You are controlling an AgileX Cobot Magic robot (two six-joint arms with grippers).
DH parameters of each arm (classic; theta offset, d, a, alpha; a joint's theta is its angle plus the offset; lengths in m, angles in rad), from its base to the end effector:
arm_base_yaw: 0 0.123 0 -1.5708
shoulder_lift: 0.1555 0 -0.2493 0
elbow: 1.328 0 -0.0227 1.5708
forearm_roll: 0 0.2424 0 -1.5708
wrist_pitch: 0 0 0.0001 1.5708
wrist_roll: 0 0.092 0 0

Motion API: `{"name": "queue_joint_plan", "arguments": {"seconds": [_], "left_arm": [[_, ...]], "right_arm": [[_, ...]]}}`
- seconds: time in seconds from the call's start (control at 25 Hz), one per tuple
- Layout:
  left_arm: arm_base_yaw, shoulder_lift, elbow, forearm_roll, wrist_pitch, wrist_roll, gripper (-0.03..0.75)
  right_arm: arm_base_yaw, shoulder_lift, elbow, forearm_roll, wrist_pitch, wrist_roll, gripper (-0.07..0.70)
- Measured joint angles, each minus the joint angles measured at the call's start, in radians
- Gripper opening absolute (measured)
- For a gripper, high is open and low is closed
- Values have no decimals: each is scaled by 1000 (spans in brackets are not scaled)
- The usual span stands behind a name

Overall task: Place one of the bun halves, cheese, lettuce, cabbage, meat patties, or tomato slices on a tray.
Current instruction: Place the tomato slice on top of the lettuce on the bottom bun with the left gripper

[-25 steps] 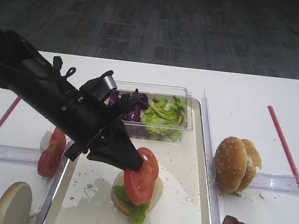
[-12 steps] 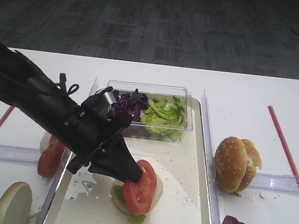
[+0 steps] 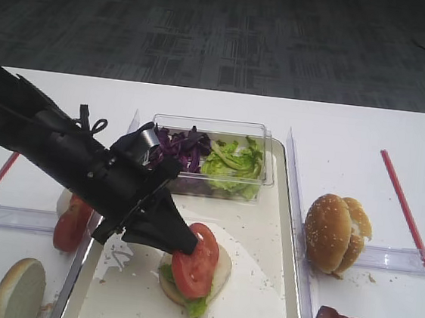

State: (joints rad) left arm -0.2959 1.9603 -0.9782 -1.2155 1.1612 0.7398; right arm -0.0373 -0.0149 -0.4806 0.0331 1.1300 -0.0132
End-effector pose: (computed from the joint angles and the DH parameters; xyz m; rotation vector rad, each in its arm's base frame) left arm 0.2625 -0.1628 0.1144 -0.2771 -2.5652 1.4433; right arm 0.0216 0.0019 0.2624 0.0227 2.1174 0.0100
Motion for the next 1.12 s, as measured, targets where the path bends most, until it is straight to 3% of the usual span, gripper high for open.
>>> {"name": "queue_joint_plan", "arguments": {"seconds": [1.12], "left_arm": [[0, 0, 0, -22, 0, 29, 24]], "right_arm": [[0, 0, 0, 0, 0, 0, 697]]}}
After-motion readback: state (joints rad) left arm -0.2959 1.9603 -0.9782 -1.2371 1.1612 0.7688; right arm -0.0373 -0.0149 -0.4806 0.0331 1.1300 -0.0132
